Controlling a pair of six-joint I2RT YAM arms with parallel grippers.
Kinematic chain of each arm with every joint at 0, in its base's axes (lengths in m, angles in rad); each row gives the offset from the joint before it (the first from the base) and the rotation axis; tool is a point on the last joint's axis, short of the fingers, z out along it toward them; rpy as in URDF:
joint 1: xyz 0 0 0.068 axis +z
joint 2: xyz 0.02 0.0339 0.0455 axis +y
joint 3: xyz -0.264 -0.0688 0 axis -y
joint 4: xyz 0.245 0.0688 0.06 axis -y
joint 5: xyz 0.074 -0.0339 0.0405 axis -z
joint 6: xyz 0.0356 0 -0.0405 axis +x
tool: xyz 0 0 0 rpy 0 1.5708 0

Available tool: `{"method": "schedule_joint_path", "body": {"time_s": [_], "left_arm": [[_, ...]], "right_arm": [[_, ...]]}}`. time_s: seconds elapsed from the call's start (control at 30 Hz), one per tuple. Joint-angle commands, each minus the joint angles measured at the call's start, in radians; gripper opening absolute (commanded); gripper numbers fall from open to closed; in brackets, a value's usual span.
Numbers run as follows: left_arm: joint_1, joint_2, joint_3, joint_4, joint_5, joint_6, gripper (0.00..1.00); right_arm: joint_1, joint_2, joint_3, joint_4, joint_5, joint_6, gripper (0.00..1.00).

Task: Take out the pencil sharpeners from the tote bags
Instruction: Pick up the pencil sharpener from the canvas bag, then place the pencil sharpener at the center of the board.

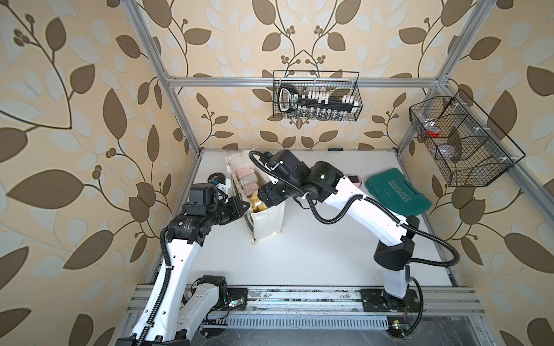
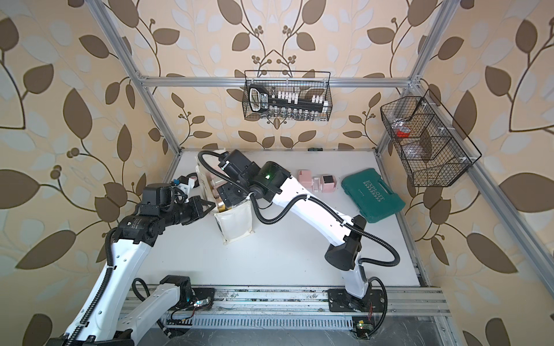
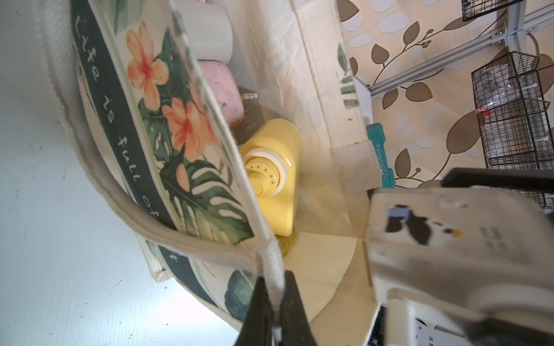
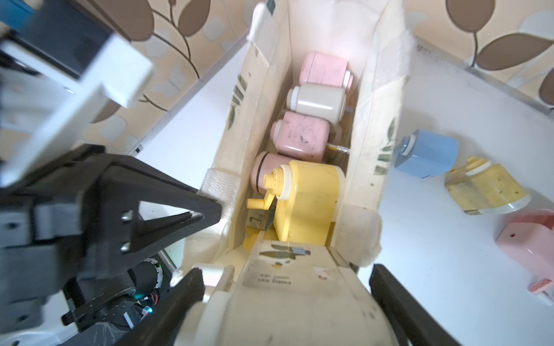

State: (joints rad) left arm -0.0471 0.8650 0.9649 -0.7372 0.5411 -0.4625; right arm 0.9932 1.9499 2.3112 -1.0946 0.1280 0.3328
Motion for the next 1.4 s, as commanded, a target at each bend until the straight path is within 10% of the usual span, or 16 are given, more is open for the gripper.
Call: {"method": "schedule_joint_path", "body": {"time_s": [0.0,0.27,0.53,0.83,1.37], "left_arm": [[-0.008,-0.026,0.02,0.021,0.027,0.031,0.0],[-0.008,-0.026,0.018,0.012,0.004,0.04,0.0],[-0.008,-0.044,0.041,-0.02,-0.046,0.06,0.0],[-0.008,-0.062,0.057,-0.042,-0.093,0.061,0.0],[-0.008,-0.052,0.086,-0.065,-0.095,0.068,0.0]], "right_arm": [[-0.015,-0.058,0.024,0.013,0.023,0.002,0.65],[-0.084,-0.173,-0.051,0.035,0.02,0.004,0.65],[-0.31,-0.383,-0.524,0.235,-0.041,0.045,0.65],[-0.369,-0.262,-0.816,0.493,-0.06,0.105,0.64],[-0.307,0.233,-0.487,0.6,-0.014,0.01,0.66]]}}
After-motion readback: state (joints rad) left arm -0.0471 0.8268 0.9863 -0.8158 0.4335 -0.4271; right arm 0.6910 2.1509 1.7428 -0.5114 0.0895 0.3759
